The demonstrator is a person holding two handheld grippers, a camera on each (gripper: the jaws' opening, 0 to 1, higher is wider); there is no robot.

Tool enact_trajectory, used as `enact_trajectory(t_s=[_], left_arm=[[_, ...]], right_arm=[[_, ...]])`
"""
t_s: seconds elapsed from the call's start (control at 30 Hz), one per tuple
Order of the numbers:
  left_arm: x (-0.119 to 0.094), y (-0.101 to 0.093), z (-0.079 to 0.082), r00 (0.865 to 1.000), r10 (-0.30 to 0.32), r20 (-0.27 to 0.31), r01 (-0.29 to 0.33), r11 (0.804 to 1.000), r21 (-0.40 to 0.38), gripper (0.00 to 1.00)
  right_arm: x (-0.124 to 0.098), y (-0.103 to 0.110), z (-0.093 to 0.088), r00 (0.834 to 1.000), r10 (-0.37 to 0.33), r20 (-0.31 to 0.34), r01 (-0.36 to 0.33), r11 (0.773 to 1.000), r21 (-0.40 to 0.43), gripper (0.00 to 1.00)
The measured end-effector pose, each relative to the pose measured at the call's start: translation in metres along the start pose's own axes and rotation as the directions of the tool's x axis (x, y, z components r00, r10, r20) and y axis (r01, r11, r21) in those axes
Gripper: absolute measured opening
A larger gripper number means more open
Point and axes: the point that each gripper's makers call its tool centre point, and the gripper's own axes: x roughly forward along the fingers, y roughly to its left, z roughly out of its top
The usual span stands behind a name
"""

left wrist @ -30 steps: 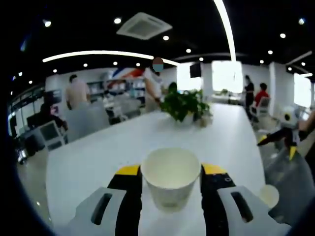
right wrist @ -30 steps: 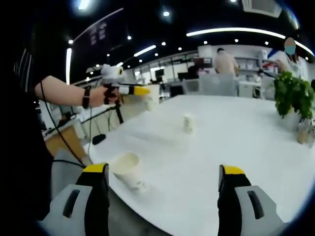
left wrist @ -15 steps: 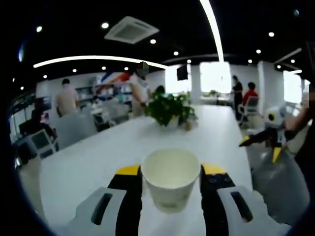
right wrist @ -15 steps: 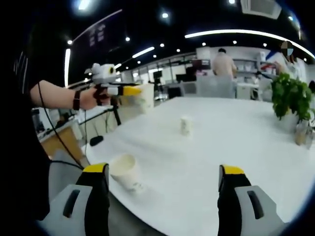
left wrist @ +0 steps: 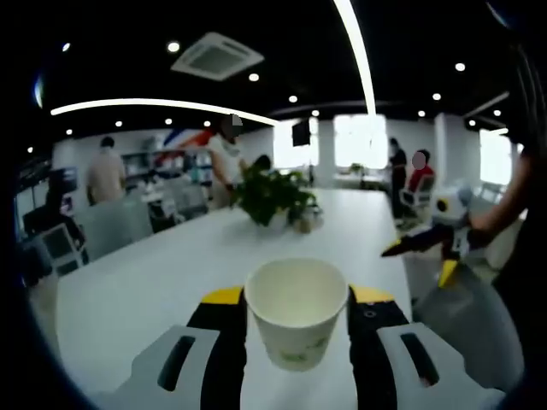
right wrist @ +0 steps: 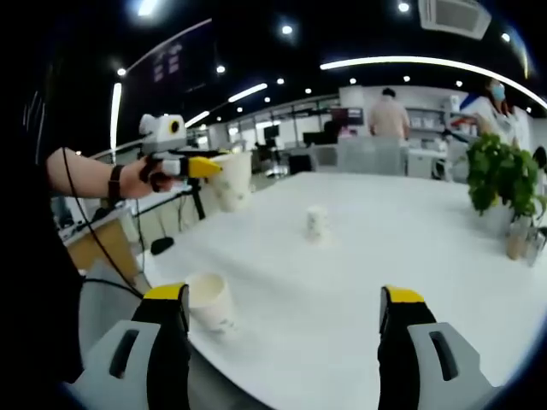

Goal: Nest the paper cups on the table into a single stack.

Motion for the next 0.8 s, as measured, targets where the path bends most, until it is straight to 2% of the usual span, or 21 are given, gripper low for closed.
enact_trajectory(t_s=[0.27,0.8], left_arm=[[-0.004,-0.018,-0.006,1.000,-0.024,-0.002,0.023,0.999,-0.029,0.45],[-0.009,-0.061,-0.021,0.998,-0.068,-0.004,0.068,0.995,-0.073,0.45]], right_arm=[[0.006,-0.005,0.006,1.000,0.000,-0.002,0.000,1.000,-0.021,0.90],[0.022,-0.036,0.029,0.999,-0.032,0.014,0.033,0.997,-0.073,0.89]])
